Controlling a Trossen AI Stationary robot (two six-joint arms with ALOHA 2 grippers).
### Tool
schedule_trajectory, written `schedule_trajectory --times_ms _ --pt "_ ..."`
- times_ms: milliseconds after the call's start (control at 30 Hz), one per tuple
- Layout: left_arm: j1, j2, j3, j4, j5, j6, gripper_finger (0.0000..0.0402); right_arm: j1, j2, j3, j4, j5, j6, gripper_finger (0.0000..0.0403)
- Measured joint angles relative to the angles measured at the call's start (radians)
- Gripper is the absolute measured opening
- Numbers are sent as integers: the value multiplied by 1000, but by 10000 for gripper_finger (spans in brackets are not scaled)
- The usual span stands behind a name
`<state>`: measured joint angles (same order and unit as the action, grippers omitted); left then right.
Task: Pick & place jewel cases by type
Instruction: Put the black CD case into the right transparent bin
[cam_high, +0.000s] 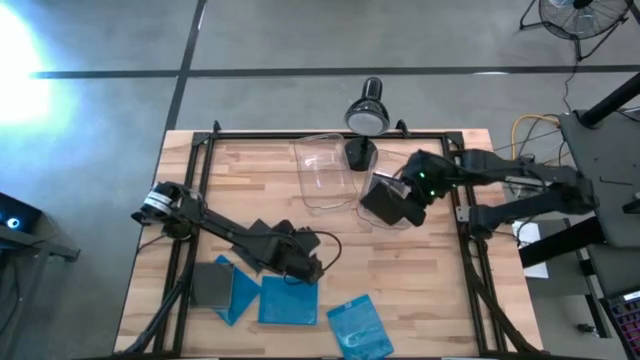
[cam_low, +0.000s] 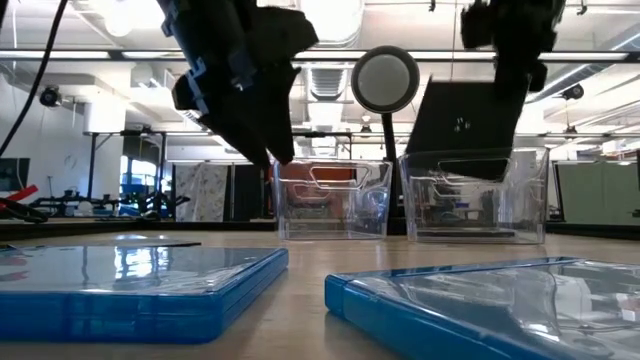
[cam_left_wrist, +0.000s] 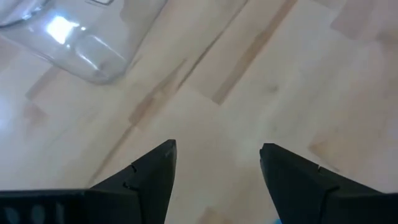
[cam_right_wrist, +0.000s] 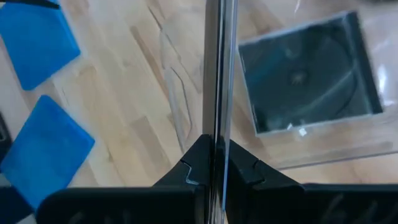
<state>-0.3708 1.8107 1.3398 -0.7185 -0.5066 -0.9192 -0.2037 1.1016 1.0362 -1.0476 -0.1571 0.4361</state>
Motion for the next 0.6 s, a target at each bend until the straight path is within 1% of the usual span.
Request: schedule_trajectory --times_ms 133,267,333,433,500,600 --pt "-6 -22 1 6 17 -3 213 -72 61 -12 0 -99 -64 13" --pt "-6 -52 -10 3 15 -6 213 -100 136 -13 -13 -140 -127 13" --pt "-5 -66 -19 3 7 -7 213 -102 173 -13 -18 -108 -141 13" --pt "-5 -78 -23 -16 -2 -11 213 -102 221 -14 -18 -11 -144 28" --pt "-5 -82 -28 -19 -6 -14 213 -103 251 -14 -18 41 -144 52" --pt "-5 -84 -34 -24 -8 -14 213 -102 292 -14 -18 94 -147 104"
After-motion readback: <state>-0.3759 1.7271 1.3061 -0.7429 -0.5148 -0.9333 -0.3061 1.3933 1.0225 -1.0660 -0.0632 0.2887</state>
